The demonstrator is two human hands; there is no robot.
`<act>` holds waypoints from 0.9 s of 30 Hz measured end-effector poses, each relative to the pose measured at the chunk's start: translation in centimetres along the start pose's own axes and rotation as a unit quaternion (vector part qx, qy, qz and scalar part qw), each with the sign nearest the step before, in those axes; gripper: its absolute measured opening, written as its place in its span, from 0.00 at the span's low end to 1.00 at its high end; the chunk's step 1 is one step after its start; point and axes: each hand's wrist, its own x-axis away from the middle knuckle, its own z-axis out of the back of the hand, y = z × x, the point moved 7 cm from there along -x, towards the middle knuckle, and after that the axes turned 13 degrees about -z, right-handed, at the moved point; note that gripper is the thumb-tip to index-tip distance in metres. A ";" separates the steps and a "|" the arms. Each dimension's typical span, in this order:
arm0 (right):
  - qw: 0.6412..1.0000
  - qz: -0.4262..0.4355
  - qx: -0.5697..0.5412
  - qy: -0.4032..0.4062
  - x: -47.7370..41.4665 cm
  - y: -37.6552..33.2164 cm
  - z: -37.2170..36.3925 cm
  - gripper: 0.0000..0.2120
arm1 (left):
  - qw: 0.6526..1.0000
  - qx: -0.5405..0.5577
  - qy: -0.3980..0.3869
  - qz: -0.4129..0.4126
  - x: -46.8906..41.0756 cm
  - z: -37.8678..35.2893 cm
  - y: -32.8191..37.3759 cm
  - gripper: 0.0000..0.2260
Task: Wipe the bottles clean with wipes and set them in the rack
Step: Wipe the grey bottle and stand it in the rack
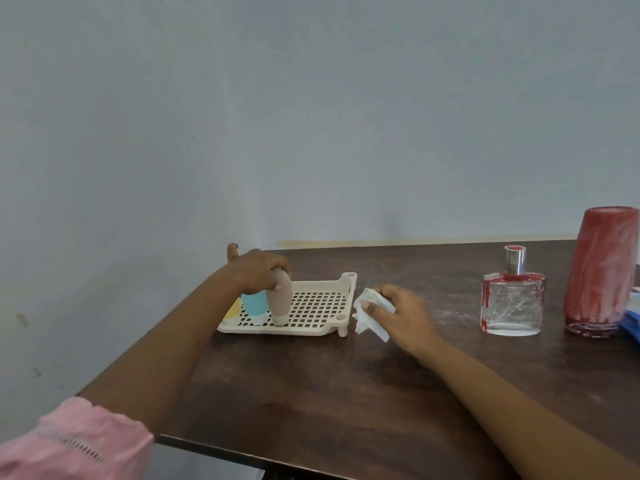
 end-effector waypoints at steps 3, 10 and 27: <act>1.000 0.000 0.002 0.002 0.0 0.0 0.0 0.05 | 1.000 -0.012 -0.019 -0.003 -0.1 0.0 -0.5 0.12; 1.000 0.013 0.018 -0.009 -0.1 -0.1 -0.2 0.07 | 1.000 0.000 -0.024 -0.002 0.3 -0.3 -1.1 0.13; 1.000 0.003 0.025 -0.015 -0.2 0.1 -0.3 0.03 | 0.996 -0.007 -0.092 -0.003 -0.1 -0.9 -5.4 0.36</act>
